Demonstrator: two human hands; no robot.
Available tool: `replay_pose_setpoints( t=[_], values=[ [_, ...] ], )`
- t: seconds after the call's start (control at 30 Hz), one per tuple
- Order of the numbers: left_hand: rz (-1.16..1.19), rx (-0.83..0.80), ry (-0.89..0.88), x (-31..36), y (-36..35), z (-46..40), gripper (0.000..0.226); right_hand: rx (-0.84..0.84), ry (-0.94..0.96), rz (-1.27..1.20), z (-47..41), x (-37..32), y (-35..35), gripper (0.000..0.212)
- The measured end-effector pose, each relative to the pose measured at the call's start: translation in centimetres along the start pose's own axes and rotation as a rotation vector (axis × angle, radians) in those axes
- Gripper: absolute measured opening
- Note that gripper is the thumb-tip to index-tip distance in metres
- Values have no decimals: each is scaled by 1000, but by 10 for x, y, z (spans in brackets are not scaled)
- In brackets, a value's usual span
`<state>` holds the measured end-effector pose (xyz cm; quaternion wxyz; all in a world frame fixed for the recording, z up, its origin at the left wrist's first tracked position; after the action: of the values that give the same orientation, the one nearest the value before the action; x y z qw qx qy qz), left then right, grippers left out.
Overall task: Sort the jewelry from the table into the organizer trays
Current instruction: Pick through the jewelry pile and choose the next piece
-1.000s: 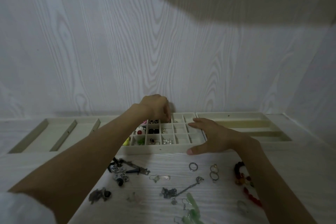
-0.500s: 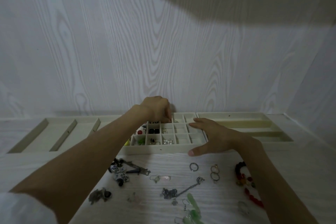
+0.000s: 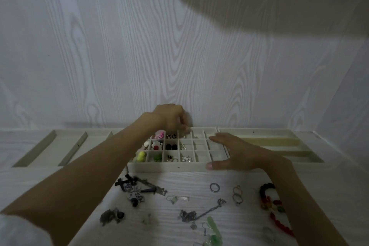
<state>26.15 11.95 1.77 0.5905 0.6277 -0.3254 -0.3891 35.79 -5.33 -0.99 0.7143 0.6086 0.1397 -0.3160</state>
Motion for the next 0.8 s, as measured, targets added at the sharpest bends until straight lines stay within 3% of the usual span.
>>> replay_pose_setpoints(
  t=[0.17,0.27,0.43,0.63,0.8],
  values=[
    [10,25,-40,-13,16,18,24,295,197,-158,0,-15,29,43],
    [21,34,-40,-18,18,25,28,259,212,-31,-15,-36,37,36],
    [66,85,-59,-17,10,30,25,128,79,206,-57,-66,32,24],
    [84,70,-88,-23,-5,23,26,50,-30,238,-93,-72,14,13],
    [101,98,-99,-24,-4,26,29,102,-110,250,-103,-66,10,18]
  ],
)
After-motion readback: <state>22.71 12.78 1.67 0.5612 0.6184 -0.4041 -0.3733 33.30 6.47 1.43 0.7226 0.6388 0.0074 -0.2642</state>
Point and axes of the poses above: each hand's wrist, its own z-axis away from the middle knuckle, its own y-axis out of the back of the hand, x = y × z, the point moved 5 cm from there along -z, towards the middle knuckle, and after that the axes turned 14 degrees about -z, right-handed, at the moved point
